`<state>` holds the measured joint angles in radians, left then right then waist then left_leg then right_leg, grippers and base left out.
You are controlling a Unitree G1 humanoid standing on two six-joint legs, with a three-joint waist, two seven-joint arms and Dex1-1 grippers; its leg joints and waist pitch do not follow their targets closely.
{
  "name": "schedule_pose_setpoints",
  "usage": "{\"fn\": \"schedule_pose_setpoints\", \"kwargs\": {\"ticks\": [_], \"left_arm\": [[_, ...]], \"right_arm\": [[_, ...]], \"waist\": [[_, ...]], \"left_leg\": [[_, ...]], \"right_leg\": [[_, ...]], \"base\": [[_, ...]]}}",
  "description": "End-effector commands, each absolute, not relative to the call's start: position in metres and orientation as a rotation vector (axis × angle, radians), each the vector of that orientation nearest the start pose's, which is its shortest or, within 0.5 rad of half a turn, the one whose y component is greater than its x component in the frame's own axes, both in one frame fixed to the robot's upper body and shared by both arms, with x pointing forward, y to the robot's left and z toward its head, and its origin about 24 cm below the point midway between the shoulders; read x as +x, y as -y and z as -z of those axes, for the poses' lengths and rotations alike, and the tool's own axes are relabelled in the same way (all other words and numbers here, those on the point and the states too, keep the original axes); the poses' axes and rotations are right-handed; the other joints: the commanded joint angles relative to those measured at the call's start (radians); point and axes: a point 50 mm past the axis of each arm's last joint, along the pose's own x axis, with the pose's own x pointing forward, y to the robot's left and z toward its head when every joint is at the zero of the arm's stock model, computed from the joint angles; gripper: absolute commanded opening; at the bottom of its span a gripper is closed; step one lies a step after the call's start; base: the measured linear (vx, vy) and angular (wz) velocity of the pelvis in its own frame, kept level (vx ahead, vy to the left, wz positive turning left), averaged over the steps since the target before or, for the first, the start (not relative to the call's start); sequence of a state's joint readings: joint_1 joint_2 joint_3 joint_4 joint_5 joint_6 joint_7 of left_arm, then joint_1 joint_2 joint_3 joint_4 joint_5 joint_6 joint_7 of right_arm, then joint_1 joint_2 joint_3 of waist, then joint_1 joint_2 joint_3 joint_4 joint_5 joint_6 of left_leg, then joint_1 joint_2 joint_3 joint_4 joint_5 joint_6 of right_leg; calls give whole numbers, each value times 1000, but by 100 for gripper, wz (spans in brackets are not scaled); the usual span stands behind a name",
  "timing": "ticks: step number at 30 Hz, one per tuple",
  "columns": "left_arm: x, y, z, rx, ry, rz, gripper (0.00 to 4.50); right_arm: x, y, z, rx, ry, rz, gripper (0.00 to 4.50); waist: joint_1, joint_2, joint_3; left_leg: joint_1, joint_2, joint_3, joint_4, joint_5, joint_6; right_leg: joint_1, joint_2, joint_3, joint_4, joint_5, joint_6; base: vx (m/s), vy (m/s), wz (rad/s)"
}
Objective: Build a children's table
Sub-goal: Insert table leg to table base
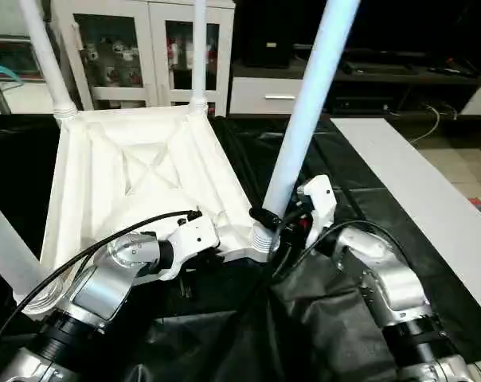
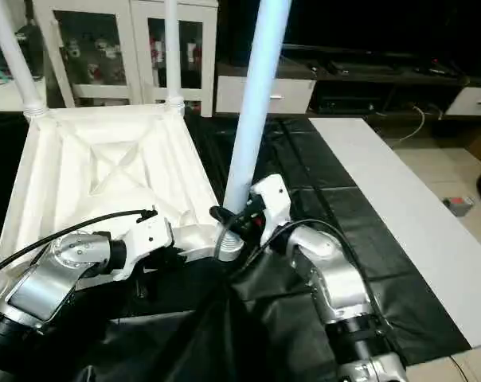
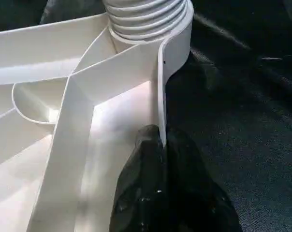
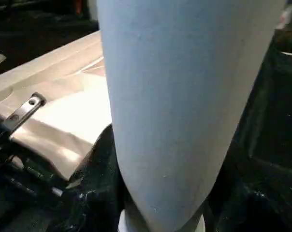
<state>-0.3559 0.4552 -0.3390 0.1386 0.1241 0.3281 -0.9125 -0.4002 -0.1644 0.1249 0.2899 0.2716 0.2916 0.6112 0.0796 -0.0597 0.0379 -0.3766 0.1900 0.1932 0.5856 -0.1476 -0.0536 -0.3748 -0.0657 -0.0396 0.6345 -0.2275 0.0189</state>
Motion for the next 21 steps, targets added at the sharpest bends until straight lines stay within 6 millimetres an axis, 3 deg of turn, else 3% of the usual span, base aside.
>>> {"fn": "schedule_pose_setpoints", "kwargs": {"ticks": [1, 3, 4, 6, 7, 8, 9, 10, 11, 12, 13, 14, 15, 16, 18, 19, 21], "left_arm": [[285, -131, -45, 549, -441, 1002, 0], [289, -124, -44, 521, -440, 945, 0], [290, -115, -44, 494, -441, 911, 0], [293, -106, -41, 476, -450, 869, 0], [297, -101, -40, 473, -458, 814, 0], [298, -101, -40, 473, -458, 810, 0], [304, -96, -39, 481, -466, 744, 0], [305, -96, -39, 483, -468, 732, 0], [308, -94, -39, 482, -469, 702, 0], [311, -88, -40, 464, -469, 673, 0], [313, -84, -42, 450, -468, 659, 0], [315, -78, -43, 435, -462, 638, 0], [316, -75, -45, 427, -459, 622, 0], [317, -70, -46, 425, -460, 615, 0], [317, -68, -46, 424, -461, 605, 0], [318, -66, -46, 422, -463, 593, 0], [319, -67, -45, 428, -460, 590, 0]], "right_arm": [[309, 133, -16, 80, -416, -579, 185], [319, 134, -19, 92, -396, -516, 185], [328, 133, -22, 100, -378, -466, 185], [336, 130, -25, 111, -359, -418, 185], [341, 127, -26, 124, -353, -383, 185], [341, 127, -27, 125, -353, -380, 185], [346, 124, -28, 108, -345, -355, 184], [347, 123, -28, 103, -342, -350, 184], [349, 122, -29, 95, -339, -341, 184], [352, 117, -30, 105, -338, -326, 184], [354, 114, -31, 116, -338, -318, 184], [356, 109, -32, 110, -338, -317, 184], [358, 105, -33, 103, -336, -316, 184], [360, 101, -34, 97, -332, -315, 184], [361, 98, -35, 92, -327, -314, 184], [363, 93, -37, 94, -310, -317, 184], [363, 91, -38, 95, -302, -327, 184]], "waist": [[-22, 20, -19], [-34, 18, -21], [-51, 23, -15], [-62, 31, -10], [-27, 44, -6], [42, 35, -16], [2, -47, -42], [-1, -44, -31], [4, -29, -31], [11, -32, -24], [-10, -18, -24], [-14, -4, -46], [-31, 7, -42], [-39, 6, -40], [-43, 1, -38], [-47, -1, -38], [-50, -3, -34]], "left_leg": [[48, 43, -60, -88, -676, -116], [47, 43, -67, -91, -709, -122], [48, 43, -76, -106, -800, -130], [38, 51, -78, -136, -876, -142], [-72, 68, -18, -265, -985, -149], [-109, 57, 28, -268, -940, -128], [20, 31, 71, -153, -609, -99], [75, -13, -51, 98, -189, -26], [-9, -39, -97, 93, -97, 11], [-47, -39, -108, 79, -63, 6], [26, 30, -80, -35, -198, -55], [43, 38, -82, -43, -223, -56], [35, 39, -74, -58, -281, -46], [20, 37, -71, -67, -329, -39], [21, 33, -66, -70, -383, -39], [20, 33, -65, -74, -414, -39], [18, 32, -64, -76, -433, -40]], "right_leg": [[-24, -82, 21, -136, -642, -82], [-15, -81, 10, -138, -638, -79], [-3, -68, -19, -141, -603, -78], [13, -56, -41, -119, -549, -88], [108, -7, -64, 91, -335, -104], [127, 4, -57, 135, -285, -83], [15, -50, 24, 32, -574, -47], [-88, -172, 108, -177, -991, -23], [10, -182, 138, -158, -937, -56], [54, -173, 114, -134, -828, -83], [-13, -47, 31, -58, -355, -157], [-2, -46, 26, -38, -223, -179], [3, -51, 27, -43, -101, -224], [20, -61, 23, -55, -122, -231], [18, -68, 24, -72, -192, -216], [16, -77, 26, -87, -265, -189], [12, -81, 28, -98, -319, -164]], "base": [[-55, 33, -17], [-63, 52, -18], [-65, 74, -17], [-71, 79, -16], [-135, 55, -4], [-95, -10, 20], [0, -84, 11], [97, -103, 8], [167, -47, -30], [72, 27, -21], [0, 0, 0], [-79, 24, 20], [-79, 24, 20], [0, 0, 0], [-18, 51, -6], [0, 0, 0], [0, 0, 0]]}}
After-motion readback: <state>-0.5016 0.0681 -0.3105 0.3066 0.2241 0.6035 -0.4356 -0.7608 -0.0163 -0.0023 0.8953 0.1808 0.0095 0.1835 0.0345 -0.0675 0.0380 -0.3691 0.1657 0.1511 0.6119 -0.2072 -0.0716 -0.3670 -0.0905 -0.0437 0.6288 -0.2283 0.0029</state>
